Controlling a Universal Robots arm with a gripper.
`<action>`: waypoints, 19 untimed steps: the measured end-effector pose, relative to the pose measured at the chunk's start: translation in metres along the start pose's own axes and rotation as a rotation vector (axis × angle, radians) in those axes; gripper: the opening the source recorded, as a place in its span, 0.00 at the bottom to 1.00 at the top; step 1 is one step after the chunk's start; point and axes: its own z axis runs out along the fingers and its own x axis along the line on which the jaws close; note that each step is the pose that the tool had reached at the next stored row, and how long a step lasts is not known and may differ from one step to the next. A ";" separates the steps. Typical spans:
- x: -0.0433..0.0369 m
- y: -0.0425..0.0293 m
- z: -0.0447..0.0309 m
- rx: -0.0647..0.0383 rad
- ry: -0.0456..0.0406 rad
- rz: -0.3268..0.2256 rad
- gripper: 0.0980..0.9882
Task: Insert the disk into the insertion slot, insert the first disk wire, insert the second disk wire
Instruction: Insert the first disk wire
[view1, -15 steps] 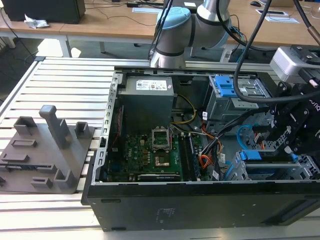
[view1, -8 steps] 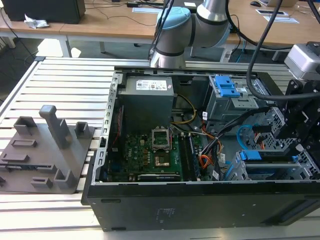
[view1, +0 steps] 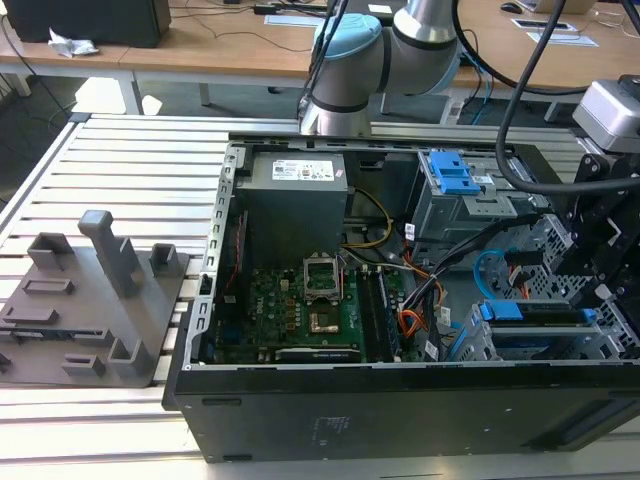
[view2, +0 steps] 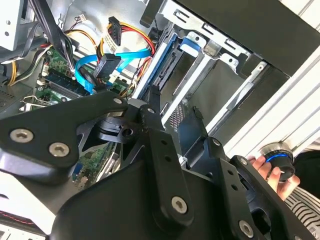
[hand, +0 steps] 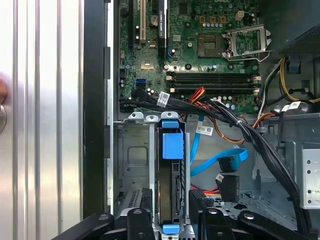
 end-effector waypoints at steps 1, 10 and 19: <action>-0.0029 0.0000 0.0000 0.000 0.0001 0.000 0.36; -0.0231 0.0004 0.0002 0.000 0.0002 0.000 0.36; -0.0267 0.0005 0.0074 0.000 0.0013 0.010 0.36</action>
